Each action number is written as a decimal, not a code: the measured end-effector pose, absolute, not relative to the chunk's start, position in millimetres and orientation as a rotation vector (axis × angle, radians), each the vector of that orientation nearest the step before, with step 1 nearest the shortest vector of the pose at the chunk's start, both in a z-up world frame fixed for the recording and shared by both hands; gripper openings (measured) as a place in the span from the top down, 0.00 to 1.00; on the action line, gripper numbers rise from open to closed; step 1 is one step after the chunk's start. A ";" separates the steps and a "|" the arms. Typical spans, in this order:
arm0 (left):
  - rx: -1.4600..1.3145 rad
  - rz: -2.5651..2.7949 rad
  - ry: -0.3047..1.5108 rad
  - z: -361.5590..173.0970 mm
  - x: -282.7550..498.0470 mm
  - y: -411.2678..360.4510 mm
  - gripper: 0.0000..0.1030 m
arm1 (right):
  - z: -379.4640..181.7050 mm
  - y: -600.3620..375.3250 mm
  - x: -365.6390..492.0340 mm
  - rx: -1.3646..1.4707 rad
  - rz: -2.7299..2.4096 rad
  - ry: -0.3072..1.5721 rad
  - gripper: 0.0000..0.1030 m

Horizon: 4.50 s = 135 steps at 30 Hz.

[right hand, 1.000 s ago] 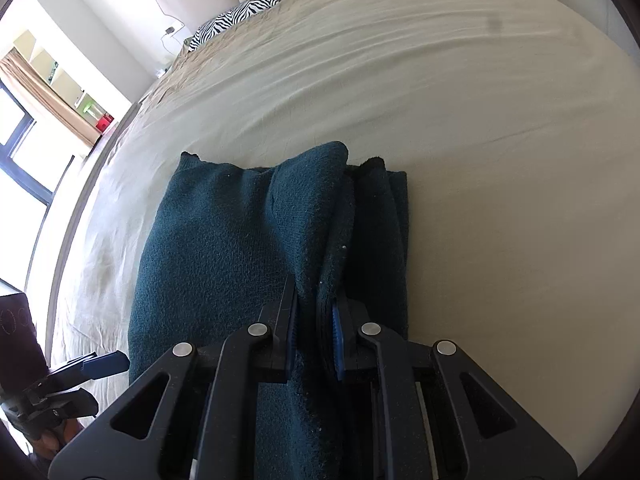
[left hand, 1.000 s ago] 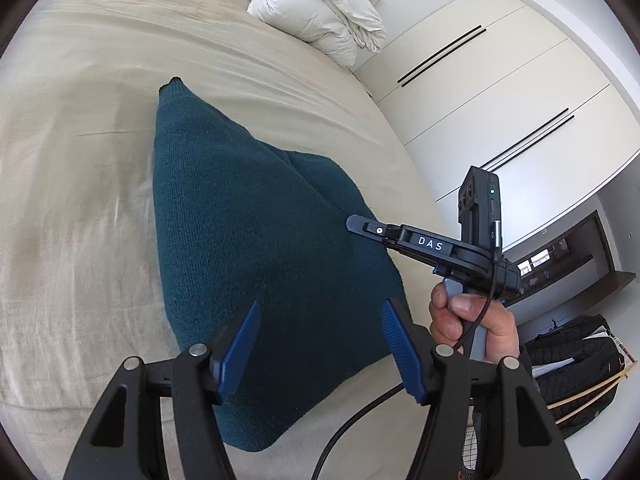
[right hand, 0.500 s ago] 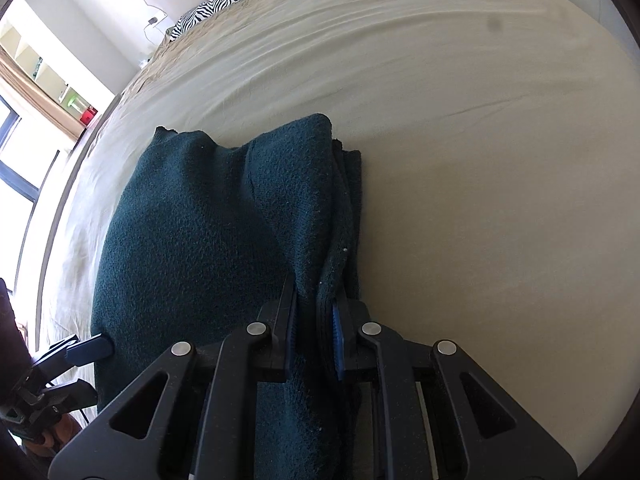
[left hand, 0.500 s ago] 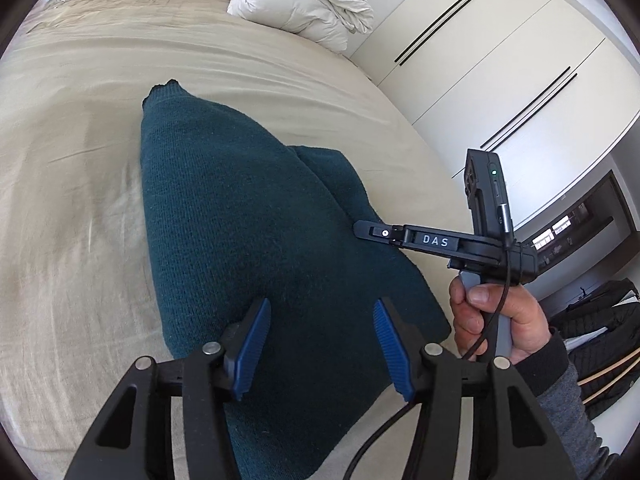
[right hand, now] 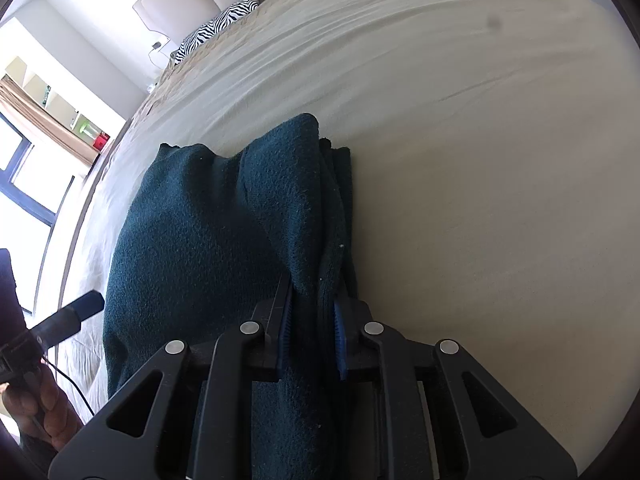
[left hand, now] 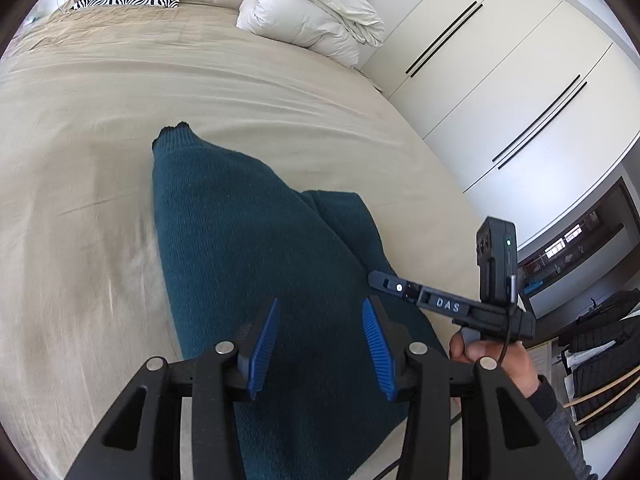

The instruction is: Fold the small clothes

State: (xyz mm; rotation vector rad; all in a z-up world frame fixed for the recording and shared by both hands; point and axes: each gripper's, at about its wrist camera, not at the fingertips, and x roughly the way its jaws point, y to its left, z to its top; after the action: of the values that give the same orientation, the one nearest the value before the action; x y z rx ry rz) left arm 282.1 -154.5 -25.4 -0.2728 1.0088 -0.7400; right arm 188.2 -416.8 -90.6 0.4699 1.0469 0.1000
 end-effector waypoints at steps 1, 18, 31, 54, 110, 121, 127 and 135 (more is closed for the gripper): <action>-0.264 -0.733 1.016 -26.2 294.9 -159.7 0.55 | -88.1 -419.3 186.5 0.476 0.101 1.043 0.86; -0.117 -0.660 1.022 -82.8 326.2 -184.1 0.71 | -73.4 -435.9 164.7 0.590 0.039 0.987 0.71; -0.100 -0.639 0.970 -88.8 305.6 -184.2 0.71 | -77.4 -393.8 260.8 0.639 0.173 1.090 0.70; -0.050 -0.642 1.008 -85.4 200.8 -163.8 0.73 | -94.5 -404.4 89.4 0.667 0.252 1.022 0.83; -0.079 -0.509 0.974 -3.7 118.8 13.1 0.56 | 53.1 -193.4 34.1 0.093 0.211 0.916 0.81; -0.094 -0.428 1.013 -32.5 61.3 92.2 0.56 | 20.5 -90.9 -9.5 0.138 0.307 0.964 0.81; -0.087 -0.390 1.057 -73.1 73.8 92.3 0.52 | -26.7 -102.2 5.5 0.214 0.284 1.019 0.81; -0.125 -0.390 1.061 -88.9 79.7 88.5 0.41 | -81.6 -140.3 -1.3 0.376 0.261 1.074 0.80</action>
State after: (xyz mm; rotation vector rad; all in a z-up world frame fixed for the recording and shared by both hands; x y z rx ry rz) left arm 79.7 88.5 -88.9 -0.1245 1.0614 -0.3895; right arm -1.3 -140.3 -81.6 0.3757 1.0744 0.2611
